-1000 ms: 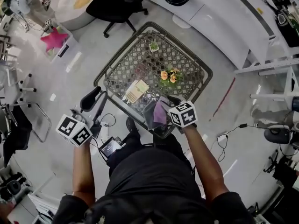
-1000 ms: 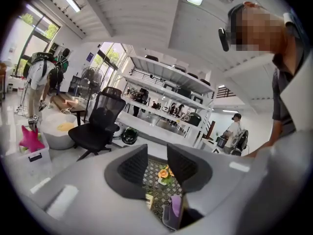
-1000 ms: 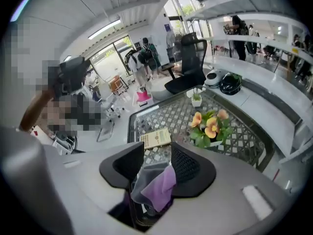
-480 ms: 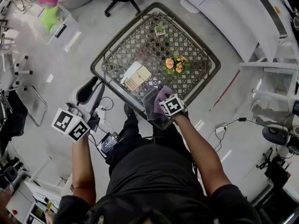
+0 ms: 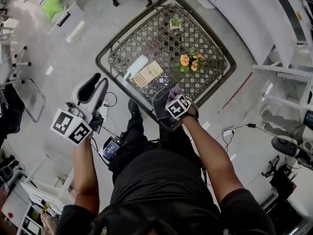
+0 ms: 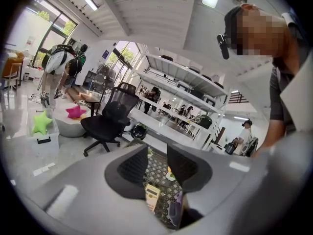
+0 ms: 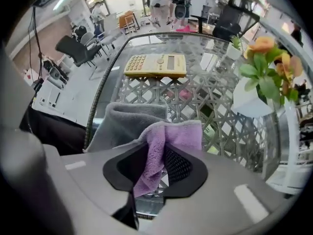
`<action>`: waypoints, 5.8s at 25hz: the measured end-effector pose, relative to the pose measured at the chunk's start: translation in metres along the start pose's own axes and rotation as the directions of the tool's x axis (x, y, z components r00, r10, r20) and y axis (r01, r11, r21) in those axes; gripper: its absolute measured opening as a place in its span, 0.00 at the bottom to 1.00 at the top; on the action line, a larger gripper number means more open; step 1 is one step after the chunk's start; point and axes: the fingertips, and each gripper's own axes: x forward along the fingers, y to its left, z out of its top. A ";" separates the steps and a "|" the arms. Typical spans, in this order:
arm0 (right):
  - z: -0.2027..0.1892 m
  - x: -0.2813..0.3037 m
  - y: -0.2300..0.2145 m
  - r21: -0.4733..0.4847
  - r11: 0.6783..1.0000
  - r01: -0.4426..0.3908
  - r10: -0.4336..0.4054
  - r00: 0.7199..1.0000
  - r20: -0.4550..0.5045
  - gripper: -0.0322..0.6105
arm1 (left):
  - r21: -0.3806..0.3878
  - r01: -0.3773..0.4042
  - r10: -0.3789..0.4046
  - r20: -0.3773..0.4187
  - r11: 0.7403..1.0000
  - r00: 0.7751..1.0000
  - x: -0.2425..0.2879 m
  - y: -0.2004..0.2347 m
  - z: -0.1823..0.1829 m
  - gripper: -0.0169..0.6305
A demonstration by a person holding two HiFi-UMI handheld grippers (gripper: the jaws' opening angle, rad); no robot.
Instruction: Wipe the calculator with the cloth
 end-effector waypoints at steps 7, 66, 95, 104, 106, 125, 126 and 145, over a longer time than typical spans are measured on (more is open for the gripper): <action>0.037 -0.032 -0.009 0.125 0.990 -0.059 0.042 0.990 0.134 0.16 | -0.016 -0.026 0.027 0.022 1.000 0.999 -0.022 0.019 -0.005 0.24; 0.221 -0.001 -0.005 -0.130 0.965 0.228 -0.203 0.962 0.182 0.16 | -0.093 -0.097 0.101 0.045 0.991 0.994 -0.068 0.080 -0.021 0.24; 0.174 -0.025 -0.017 0.371 0.921 -0.116 -0.005 0.951 0.309 0.16 | -0.060 -0.042 0.044 0.030 0.997 0.999 -0.045 0.058 -0.009 0.24; 0.151 -0.043 -0.026 0.074 0.987 0.146 -0.158 0.968 0.193 0.16 | -0.051 -0.015 0.016 0.030 0.999 0.999 -0.034 0.045 -0.008 0.24; 0.155 -0.048 -0.027 0.000 0.979 0.206 -0.202 0.959 0.199 0.16 | -0.053 -0.014 0.015 0.028 0.999 0.999 -0.035 0.045 -0.010 0.24; 0.178 -0.012 -0.003 -0.237 0.939 0.248 -0.217 0.965 0.147 0.16 | -0.103 -0.063 0.067 0.031 0.993 0.997 -0.057 0.066 -0.038 0.24; 0.180 -0.011 -0.001 -0.235 0.941 0.242 -0.211 0.966 0.148 0.16 | -0.104 -0.064 0.067 0.031 0.993 0.997 -0.058 0.066 -0.038 0.24; 0.248 -0.041 -0.009 0.369 0.884 -0.286 0.081 0.873 0.482 0.16 | -0.087 -0.054 0.057 0.038 0.995 0.998 -0.056 0.063 -0.024 0.24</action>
